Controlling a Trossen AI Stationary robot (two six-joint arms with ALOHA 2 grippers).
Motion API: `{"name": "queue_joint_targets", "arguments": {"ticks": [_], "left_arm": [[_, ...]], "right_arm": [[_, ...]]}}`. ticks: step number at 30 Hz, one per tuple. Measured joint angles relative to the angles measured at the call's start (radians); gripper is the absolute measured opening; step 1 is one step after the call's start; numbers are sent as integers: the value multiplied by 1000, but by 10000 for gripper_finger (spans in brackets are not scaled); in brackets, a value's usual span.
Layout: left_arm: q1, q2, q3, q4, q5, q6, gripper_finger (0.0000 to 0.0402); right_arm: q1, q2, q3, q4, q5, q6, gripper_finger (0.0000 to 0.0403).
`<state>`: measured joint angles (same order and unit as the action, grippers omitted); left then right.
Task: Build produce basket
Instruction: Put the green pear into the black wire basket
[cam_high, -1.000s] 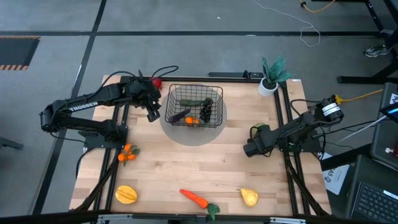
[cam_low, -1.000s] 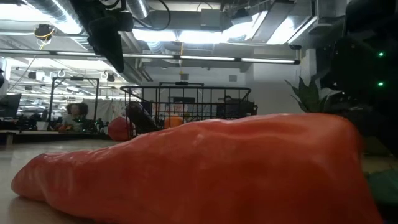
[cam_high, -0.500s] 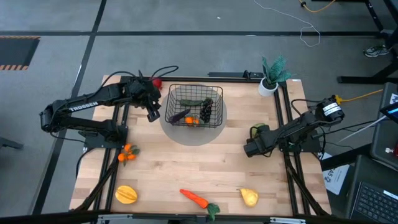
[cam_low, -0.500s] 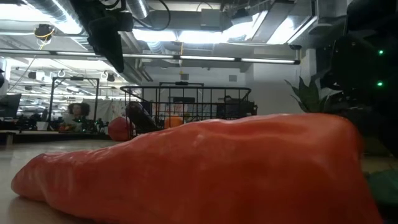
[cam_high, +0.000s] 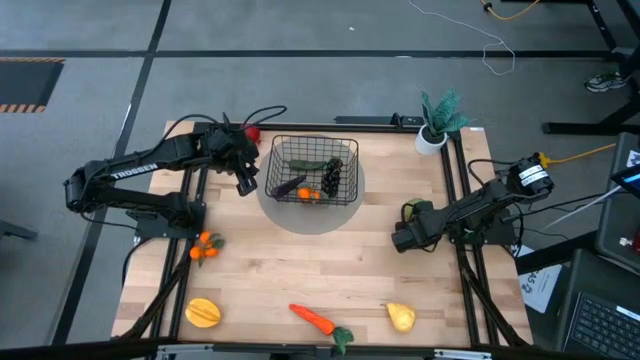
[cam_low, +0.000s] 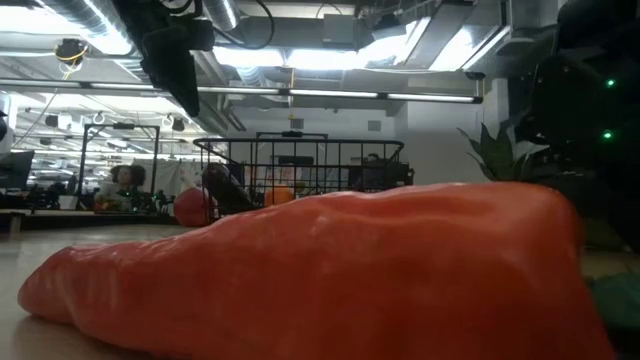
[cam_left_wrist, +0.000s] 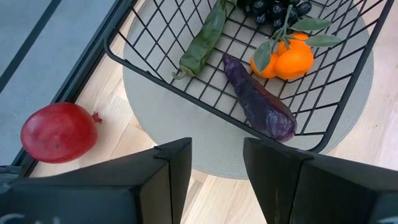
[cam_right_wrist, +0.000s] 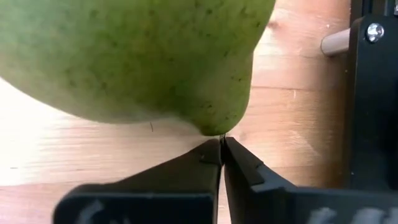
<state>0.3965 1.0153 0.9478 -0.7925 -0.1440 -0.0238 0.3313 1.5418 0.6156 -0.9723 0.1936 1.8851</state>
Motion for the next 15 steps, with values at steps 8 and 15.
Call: {"name": "queue_joint_targets", "arguments": {"ticks": [8, 15], "left_arm": [[0, 0, 0, 0, 0, 0, 133], [0, 0, 0, 0, 0, 0, 133]], "right_arm": [[-2, 4, 118, -92, 28, -9, 1], [6, 3, 257, -177, 227, -9, 0]]}}
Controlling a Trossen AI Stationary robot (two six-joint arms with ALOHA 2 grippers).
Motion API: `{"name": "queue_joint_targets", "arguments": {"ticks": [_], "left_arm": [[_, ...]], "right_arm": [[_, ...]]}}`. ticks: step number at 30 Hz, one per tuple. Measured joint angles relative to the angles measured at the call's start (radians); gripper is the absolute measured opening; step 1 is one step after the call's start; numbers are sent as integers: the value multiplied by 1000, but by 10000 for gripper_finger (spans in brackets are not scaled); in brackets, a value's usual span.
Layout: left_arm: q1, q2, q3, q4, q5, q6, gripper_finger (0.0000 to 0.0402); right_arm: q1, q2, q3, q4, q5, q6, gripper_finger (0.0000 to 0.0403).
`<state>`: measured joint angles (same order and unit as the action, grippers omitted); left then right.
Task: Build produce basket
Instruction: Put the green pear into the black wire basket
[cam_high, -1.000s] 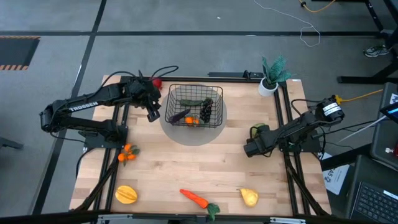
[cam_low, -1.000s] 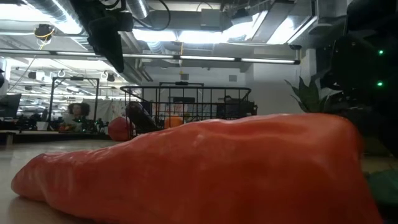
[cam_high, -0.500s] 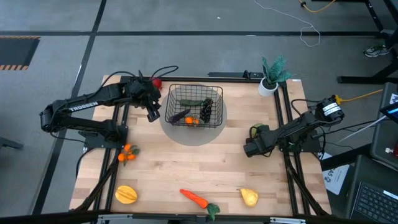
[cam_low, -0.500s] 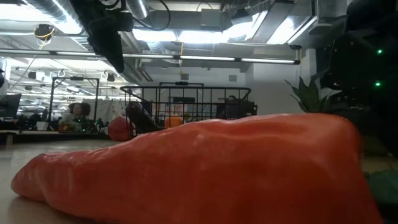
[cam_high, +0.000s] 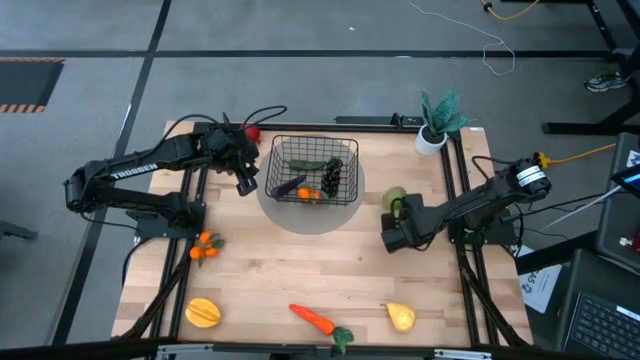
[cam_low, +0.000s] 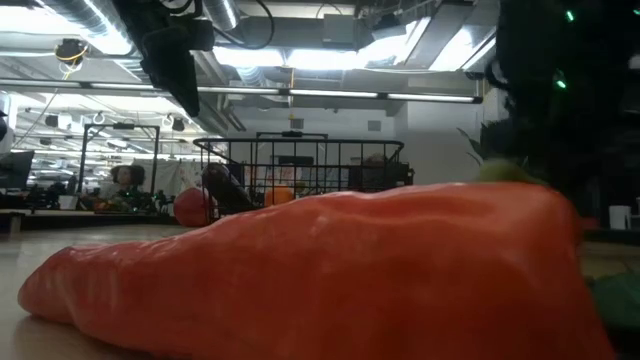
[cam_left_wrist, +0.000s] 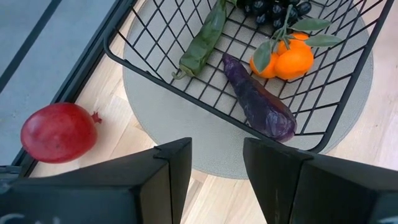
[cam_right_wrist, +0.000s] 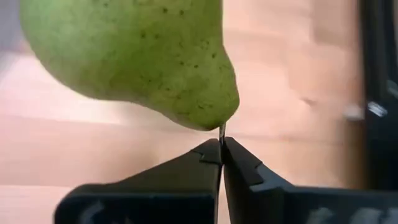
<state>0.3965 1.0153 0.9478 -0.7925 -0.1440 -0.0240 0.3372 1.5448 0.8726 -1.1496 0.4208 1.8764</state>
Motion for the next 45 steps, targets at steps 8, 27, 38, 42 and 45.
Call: {"name": "queue_joint_targets", "arguments": {"ticks": [8, 27, 38, 42, 45], "left_arm": [[0, 0, 0, 0, 0, 0, 133], [0, 0, 0, 0, 0, 9, 133], [0, -1, 0, 0, 0, 9, 133], [0, 0, 0, 0, 0, 9, 133], [0, 0, 0, 10, 0, 9, 133]], "right_arm": [[0, 0, 109, -33, 208, -4, 0], [-131, 1, 300, 371, 480, -576, 0], [-252, 51, 299, 889, 396, -1082, 0], [-285, 99, 299, 973, 335, -1129, 0], [-301, 135, 299, 989, 281, -1124, 0]]}}
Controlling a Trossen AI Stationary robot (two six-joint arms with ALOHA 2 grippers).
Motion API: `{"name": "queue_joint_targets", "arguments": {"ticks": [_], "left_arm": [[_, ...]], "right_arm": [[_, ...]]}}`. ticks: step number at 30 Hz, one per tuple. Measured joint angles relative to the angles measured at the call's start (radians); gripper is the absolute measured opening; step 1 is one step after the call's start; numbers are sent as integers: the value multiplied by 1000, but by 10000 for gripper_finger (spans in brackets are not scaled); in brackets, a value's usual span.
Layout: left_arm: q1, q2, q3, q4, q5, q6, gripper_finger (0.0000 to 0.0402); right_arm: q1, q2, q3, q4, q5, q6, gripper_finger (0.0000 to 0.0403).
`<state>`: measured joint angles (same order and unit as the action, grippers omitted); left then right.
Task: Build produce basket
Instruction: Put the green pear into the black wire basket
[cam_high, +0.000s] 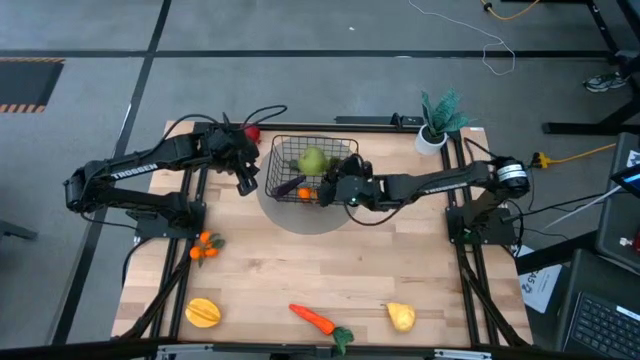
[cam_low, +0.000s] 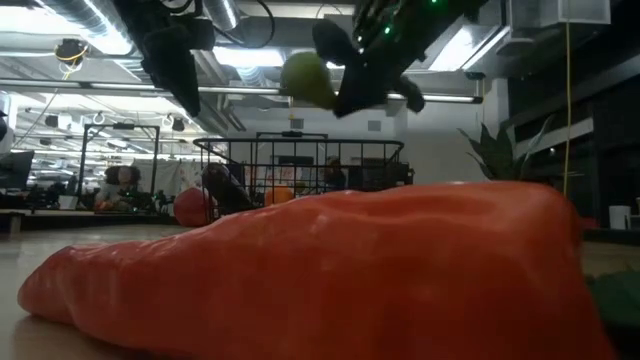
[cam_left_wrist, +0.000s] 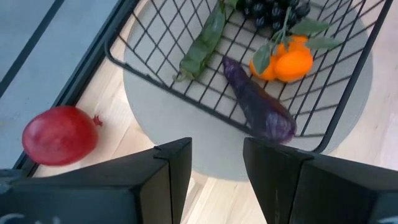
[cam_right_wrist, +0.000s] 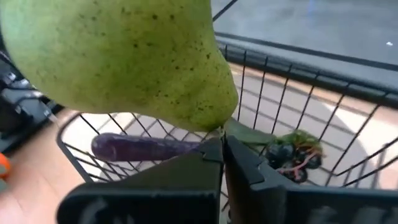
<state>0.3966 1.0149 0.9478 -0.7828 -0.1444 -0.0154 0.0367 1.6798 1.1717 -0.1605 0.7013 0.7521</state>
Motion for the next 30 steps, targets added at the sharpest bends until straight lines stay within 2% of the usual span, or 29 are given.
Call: {"name": "queue_joint_targets", "arguments": {"ticks": [7, 19, 30], "left_arm": [[0, 0, 0, 51, -1, 29, 133], [0, 0, 0, 108, -3, 104, 133], [0, 0, -34, 119, -4, 98, 133]], "right_arm": [[-15, 48, 0, 68, -16, 4, 0], [-20, 49, 0, 83, -15, 3, 0], [-53, 76, 0, 105, -48, 26, 0]]}}
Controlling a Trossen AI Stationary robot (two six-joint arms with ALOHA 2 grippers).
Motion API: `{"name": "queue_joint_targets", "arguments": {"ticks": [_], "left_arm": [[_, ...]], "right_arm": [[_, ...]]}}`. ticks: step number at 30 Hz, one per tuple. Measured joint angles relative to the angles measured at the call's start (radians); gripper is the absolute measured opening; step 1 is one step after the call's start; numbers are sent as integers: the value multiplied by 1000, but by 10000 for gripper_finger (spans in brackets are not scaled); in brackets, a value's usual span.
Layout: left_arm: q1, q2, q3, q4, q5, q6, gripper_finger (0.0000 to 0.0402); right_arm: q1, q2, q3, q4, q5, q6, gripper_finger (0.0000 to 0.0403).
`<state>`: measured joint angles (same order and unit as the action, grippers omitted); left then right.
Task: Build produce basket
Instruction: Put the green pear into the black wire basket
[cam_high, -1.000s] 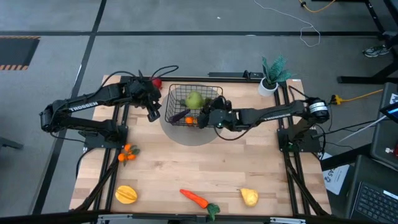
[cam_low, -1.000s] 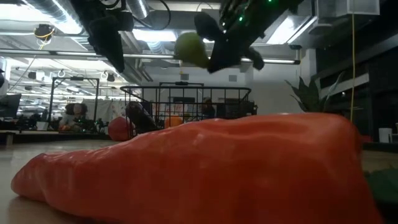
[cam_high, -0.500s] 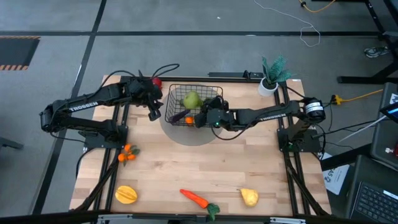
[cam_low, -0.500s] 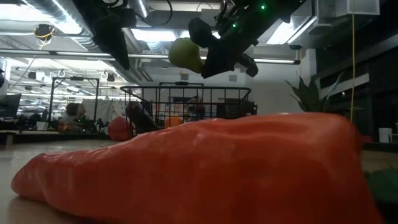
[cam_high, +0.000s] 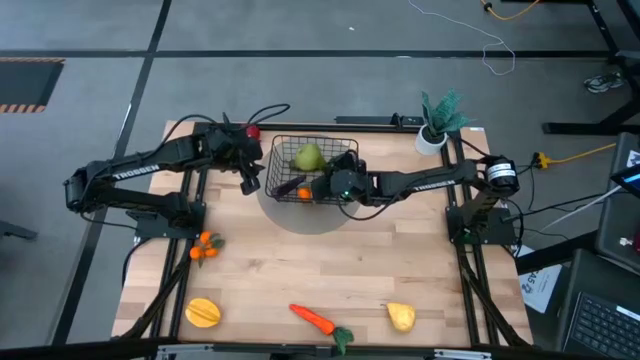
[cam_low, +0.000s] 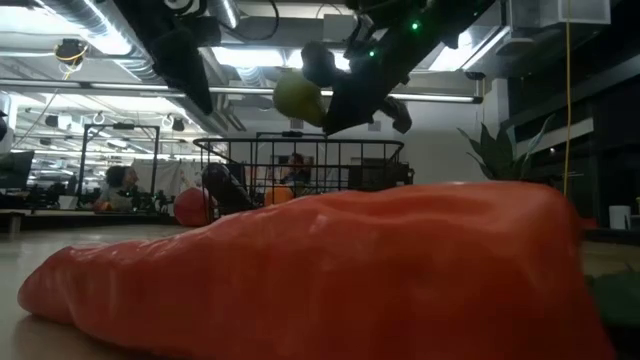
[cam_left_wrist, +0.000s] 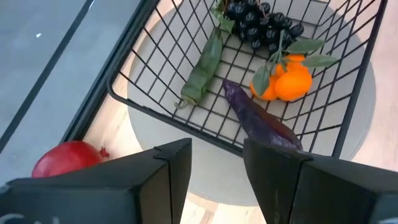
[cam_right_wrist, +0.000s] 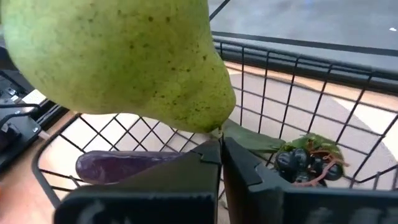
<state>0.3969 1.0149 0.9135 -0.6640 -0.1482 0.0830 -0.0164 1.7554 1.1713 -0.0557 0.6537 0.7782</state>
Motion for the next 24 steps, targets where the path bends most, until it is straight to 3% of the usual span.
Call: {"name": "queue_joint_targets", "arguments": {"ticks": [19, 24], "left_arm": [[0, 0, -15, 0, 0, 0, 133], [0, 0, -15, 0, 0, -1, 133]], "right_arm": [[-6, 2, 0, 15, 27, -27, 2], [-6, 2, 0, 15, 25, -38, 43]]}}
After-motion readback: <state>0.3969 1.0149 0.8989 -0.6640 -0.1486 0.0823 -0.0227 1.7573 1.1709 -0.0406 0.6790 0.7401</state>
